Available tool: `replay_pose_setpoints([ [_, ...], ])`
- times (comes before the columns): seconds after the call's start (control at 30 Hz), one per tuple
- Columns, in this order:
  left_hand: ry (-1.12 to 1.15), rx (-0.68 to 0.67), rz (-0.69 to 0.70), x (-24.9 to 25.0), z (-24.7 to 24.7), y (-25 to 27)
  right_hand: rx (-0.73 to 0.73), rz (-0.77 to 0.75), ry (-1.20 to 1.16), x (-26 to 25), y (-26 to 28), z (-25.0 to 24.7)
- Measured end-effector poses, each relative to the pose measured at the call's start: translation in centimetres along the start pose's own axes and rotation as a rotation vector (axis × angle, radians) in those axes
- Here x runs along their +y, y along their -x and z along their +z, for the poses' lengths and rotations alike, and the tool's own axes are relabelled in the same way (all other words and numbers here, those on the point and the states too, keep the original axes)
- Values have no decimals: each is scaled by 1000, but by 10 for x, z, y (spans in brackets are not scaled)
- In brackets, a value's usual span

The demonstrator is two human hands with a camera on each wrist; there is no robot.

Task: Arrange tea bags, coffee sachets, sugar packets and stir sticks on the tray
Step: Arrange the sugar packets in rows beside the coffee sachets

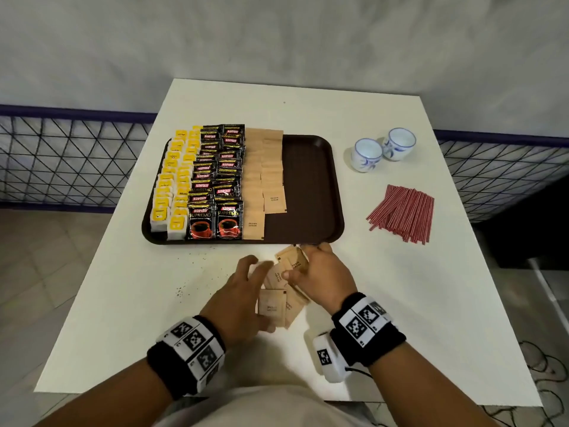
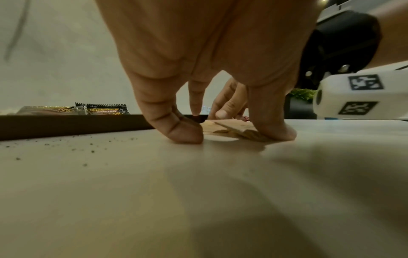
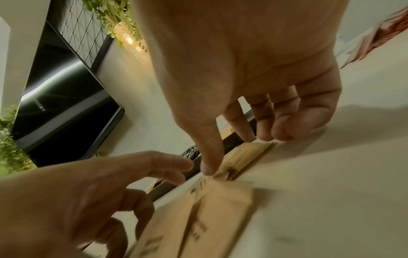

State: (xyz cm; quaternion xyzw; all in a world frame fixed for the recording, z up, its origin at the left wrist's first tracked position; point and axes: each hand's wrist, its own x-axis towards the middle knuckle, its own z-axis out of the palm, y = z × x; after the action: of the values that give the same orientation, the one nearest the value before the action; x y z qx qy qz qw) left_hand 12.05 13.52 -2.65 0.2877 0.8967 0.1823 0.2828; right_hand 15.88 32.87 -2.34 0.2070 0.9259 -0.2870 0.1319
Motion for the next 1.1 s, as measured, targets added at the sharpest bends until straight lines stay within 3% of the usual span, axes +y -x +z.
replay_pose_setpoints([
  [0.13, 23, 1, -16, 5, -7, -15, -36, -26, 33, -7, 4, 4],
  [0.4, -72, -42, 28, 10, -5, -24, -139, -10, -172, -3, 20, -3],
  [0.57, -130, -82, 45, 19, -10, -28, -148, -4, 80, 10, 38, 0],
  [0.83, -86, -151, 41, 29, -8, -35, -113, -105, 63, 3, 38, 13],
  [0.93, -48, -172, 9, 28, -9, -36, -106, -100, -91, 3, 39, 12],
  [1.1, 217, -117, 5, 15, -18, -30, -93, 42, -686, 2, 35, 8],
])
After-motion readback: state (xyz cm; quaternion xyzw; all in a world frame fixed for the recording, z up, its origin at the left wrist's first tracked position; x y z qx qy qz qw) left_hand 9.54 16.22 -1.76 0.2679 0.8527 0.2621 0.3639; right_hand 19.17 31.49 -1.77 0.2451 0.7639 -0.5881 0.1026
